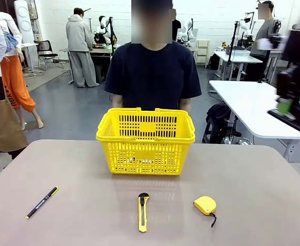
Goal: Place the items the person wants into the basket.
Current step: Pick up the item the person points to and place it in the Market Basket.
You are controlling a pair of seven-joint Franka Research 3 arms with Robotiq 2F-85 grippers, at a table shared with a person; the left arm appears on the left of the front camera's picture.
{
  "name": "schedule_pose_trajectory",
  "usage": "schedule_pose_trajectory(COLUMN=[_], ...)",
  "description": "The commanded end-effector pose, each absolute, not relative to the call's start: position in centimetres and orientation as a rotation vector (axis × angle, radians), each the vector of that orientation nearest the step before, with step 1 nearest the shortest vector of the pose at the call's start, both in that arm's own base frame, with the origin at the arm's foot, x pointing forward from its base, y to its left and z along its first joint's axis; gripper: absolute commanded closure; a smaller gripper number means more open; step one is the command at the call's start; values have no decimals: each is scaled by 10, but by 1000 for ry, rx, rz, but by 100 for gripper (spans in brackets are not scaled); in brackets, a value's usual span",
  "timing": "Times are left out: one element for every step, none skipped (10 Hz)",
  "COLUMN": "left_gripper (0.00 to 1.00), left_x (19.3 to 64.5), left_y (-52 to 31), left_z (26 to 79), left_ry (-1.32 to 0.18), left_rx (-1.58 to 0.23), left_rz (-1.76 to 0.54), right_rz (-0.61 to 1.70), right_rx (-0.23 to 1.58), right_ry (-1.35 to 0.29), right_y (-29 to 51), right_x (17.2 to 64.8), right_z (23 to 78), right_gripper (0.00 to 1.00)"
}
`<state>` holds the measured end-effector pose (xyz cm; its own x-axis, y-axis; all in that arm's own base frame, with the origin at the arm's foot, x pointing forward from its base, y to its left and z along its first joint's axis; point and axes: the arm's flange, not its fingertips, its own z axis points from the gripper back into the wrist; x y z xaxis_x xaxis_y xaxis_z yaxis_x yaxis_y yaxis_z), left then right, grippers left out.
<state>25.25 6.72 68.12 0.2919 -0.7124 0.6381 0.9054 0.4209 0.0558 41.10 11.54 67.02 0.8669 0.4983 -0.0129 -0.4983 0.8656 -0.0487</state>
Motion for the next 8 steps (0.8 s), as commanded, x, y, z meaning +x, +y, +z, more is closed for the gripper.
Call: schedule_pose_trajectory(left_gripper=[0,0,0,0,0,0,0,0], left_x=[252,252,252,252,252,252,252,252], left_y=[67,67,67,67,67,67,67,67], left_z=[681,681,681,681,681,681,681,681], left_ry=[-652,-652,-652,-652,-652,-652,-652,-652], left_rx=[-352,-352,-352,-352,-352,-352,-352,-352], left_rz=[-1111,-1111,-1111,-1111,-1111,-1111,-1111,-1111], right_rz=[743,849,999,1119,1235,1287,1332,1378], right_rx=[-233,-228,-228,-197,-148,-139,-134,-113], right_ry=[-74,-85,-94,-118,-147,-171,-165,-143], right_y=[194,232,264,287,304,316,330,342], right_x=[490,514,529,538,546,552,557,563], right_z=[689,683,675,671,671,671,667,661], right_gripper=[68,68,68,68,68,68,68,68])
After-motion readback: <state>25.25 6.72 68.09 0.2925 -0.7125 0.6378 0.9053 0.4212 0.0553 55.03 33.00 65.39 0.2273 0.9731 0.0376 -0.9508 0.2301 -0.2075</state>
